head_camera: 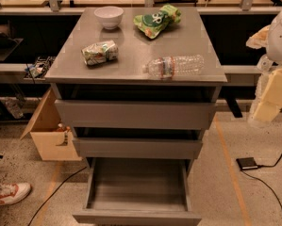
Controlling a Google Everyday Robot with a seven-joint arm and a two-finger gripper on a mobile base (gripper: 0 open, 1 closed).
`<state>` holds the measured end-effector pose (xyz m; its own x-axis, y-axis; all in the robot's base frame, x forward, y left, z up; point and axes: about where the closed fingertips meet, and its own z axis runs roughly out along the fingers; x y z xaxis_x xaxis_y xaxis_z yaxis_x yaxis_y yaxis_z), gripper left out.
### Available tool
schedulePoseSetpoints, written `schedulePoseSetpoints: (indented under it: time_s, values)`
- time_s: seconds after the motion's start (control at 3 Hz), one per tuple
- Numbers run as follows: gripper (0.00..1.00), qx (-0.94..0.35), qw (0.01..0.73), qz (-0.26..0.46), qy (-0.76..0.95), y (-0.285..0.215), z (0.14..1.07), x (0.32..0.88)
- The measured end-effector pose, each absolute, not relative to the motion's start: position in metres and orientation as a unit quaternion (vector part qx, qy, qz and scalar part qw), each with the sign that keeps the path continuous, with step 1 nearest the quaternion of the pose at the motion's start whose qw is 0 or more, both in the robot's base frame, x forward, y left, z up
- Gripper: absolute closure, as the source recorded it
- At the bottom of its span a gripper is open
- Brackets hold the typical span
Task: Place water bottle into bottom drawer
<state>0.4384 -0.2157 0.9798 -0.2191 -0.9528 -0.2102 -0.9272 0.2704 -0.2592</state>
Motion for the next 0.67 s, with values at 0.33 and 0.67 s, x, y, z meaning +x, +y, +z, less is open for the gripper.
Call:
schedulePoseSetpoints:
  time_s: [0.33, 0.67]
  values:
    - [0.0, -0.603, 0.165, -0.039, 0.78, -0.216, 0.98, 0.438]
    - [0.0, -0.627, 0.154, -0.041, 0.762, -0.206, 0.976, 0.466]
